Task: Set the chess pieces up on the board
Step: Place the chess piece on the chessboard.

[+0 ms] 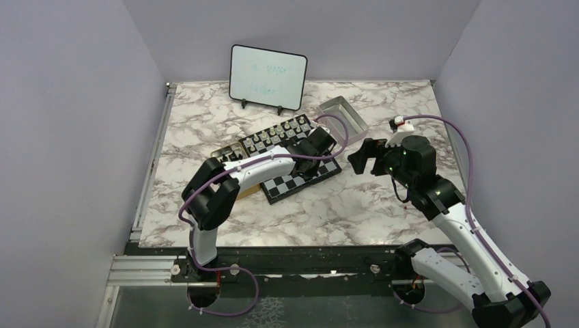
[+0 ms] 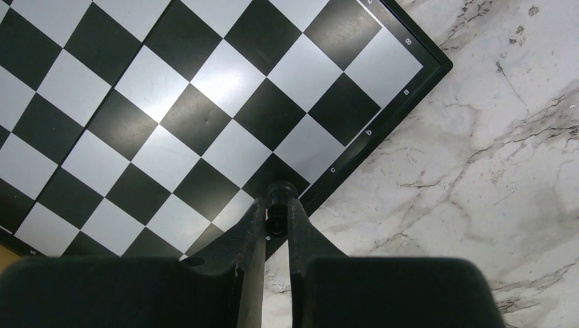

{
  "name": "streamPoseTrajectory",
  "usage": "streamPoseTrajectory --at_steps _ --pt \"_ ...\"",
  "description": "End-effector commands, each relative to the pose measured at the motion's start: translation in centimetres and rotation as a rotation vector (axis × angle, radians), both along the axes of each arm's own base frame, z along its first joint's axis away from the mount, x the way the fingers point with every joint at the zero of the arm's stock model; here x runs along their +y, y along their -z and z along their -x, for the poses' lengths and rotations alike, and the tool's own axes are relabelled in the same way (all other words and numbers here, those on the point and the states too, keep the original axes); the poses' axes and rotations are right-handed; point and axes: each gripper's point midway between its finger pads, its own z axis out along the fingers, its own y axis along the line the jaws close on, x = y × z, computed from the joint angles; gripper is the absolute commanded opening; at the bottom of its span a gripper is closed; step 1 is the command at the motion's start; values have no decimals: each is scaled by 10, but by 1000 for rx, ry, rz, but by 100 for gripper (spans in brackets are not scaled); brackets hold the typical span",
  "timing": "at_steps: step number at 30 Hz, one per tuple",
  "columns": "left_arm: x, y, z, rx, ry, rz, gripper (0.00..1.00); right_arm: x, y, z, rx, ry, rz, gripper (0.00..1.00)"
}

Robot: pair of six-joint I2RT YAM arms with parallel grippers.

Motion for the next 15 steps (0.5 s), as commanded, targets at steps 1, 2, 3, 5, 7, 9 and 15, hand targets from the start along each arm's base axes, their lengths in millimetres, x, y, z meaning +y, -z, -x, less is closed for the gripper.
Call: streamPoseTrajectory --at_steps 1,2,3,5,7,9,15 --pt "-4 8 -1 4 -2 0 10 -9 2 2 -1 29 19 100" --pt "-3 9 -1 3 -2 -3 10 -9 2 2 -1 29 19 100" --pt "-3 9 -1 3 -1 -7 10 -9 2 2 -1 29 19 100" --pt "-2 10 -2 0 -2 -12 10 -9 2 2 -2 29 18 100" --pt "-2 11 -3 0 0 -19 10 -9 1 2 -4 28 17 100" --pt "-2 13 -4 0 -1 -28 10 -9 2 1 -4 29 17 100" --pt "-1 13 -5 -1 3 -43 12 -8 0 1 -8 28 15 100"
